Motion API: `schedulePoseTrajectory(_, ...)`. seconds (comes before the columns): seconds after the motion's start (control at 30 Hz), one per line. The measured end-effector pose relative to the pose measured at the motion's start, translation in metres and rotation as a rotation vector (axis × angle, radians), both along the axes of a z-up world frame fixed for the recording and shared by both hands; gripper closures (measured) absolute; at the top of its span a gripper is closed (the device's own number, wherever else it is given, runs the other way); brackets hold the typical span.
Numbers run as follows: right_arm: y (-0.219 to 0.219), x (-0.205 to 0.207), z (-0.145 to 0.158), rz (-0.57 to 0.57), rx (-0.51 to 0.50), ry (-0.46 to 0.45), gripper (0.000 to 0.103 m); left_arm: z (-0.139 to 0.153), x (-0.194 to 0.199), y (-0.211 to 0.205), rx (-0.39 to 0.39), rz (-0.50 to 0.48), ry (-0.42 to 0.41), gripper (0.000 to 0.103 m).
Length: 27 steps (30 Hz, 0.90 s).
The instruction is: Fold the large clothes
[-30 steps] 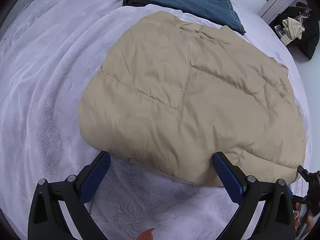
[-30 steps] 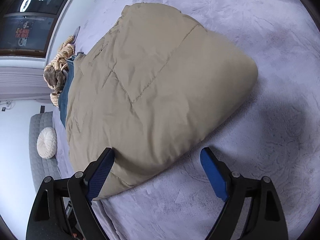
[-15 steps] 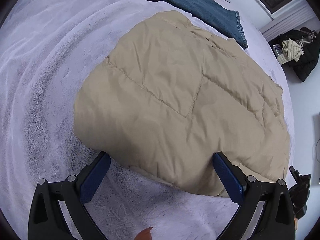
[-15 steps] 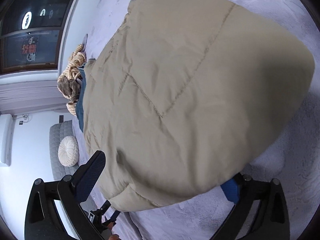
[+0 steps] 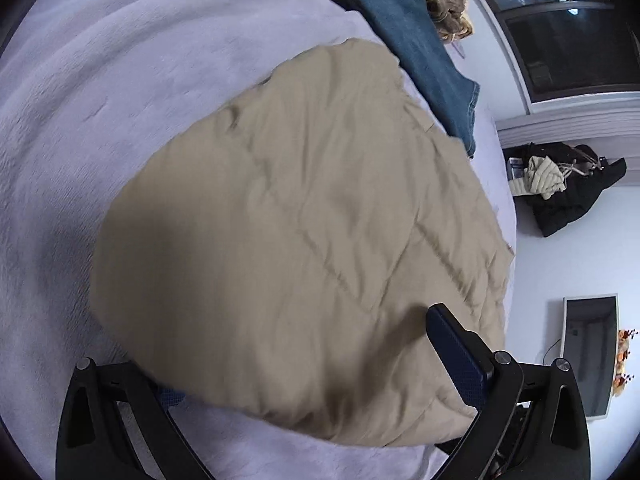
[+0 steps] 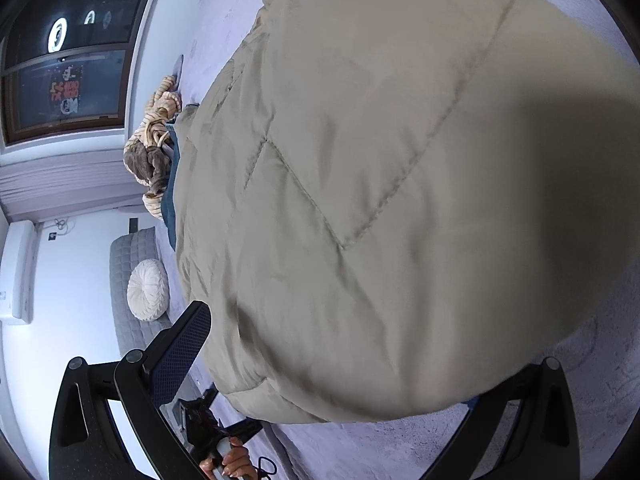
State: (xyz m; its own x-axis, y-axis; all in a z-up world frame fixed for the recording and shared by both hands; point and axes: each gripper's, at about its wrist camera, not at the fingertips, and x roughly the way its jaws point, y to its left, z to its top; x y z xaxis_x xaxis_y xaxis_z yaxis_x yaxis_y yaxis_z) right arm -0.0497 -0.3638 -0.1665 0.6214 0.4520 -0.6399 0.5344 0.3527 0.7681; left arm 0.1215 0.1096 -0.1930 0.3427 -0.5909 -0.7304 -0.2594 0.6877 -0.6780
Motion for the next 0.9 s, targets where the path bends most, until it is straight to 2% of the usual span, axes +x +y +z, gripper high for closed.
schedulePoseTrajectory(0.1,0.002,0.012,-0.004,0.003,0.007,0.003,0.0,0.005,0.008,-0.005,0.036,0.027,-0.021,0.001)
schedulePoseTrajectory(0.17,0.001,0.016,-0.01,-0.014,0.026,0.007,0.0,0.003,0.013,-0.01,0.091,0.043,-0.024,0.013)
schedulePoseTrajectory(0.2,0.0,0.016,-0.012,-0.023,0.034,0.009,0.0,0.002,0.014,-0.012,0.11,0.046,-0.023,0.035)
schedulePoseTrajectory(0.23,0.0,0.016,-0.014,-0.033,0.042,0.008,0.0,0.001,0.017,-0.014,0.103,0.042,-0.032,0.061)
schedulePoseTrajectory(0.33,-0.001,0.013,-0.014,-0.06,0.068,0.001,0.0,0.004,0.02,-0.009,0.086,0.028,-0.063,0.078)
schedulePoseTrajectory(0.4,-0.001,0.01,-0.013,-0.081,0.064,0.023,0.011,0.015,0.017,-0.008,0.132,-0.007,-0.104,0.081)
schedulePoseTrajectory(0.43,-0.002,0.009,-0.014,-0.085,0.069,0.029,0.034,0.022,0.015,-0.01,0.162,-0.029,-0.132,0.083)
schedulePoseTrajectory(0.47,-0.001,0.009,-0.013,-0.087,0.081,0.019,0.053,0.03,0.013,-0.015,0.198,-0.055,-0.163,0.083)
schedulePoseTrajectory(0.57,0.002,0.006,0.0,-0.082,0.028,-0.001,0.074,0.054,0.005,-0.027,0.301,-0.132,-0.255,0.085)
schedulePoseTrajectory(0.67,0.009,-0.001,0.016,-0.078,-0.016,-0.025,0.079,0.077,-0.004,-0.032,0.354,-0.197,-0.339,0.085)
schedulePoseTrajectory(0.77,0.018,-0.013,0.029,-0.079,-0.046,-0.027,0.079,0.095,-0.017,-0.027,0.376,-0.25,-0.395,0.085)
schedulePoseTrajectory(0.9,0.035,-0.035,0.041,-0.05,-0.076,-0.004,0.079,0.109,-0.04,-0.014,0.369,-0.29,-0.41,0.085)
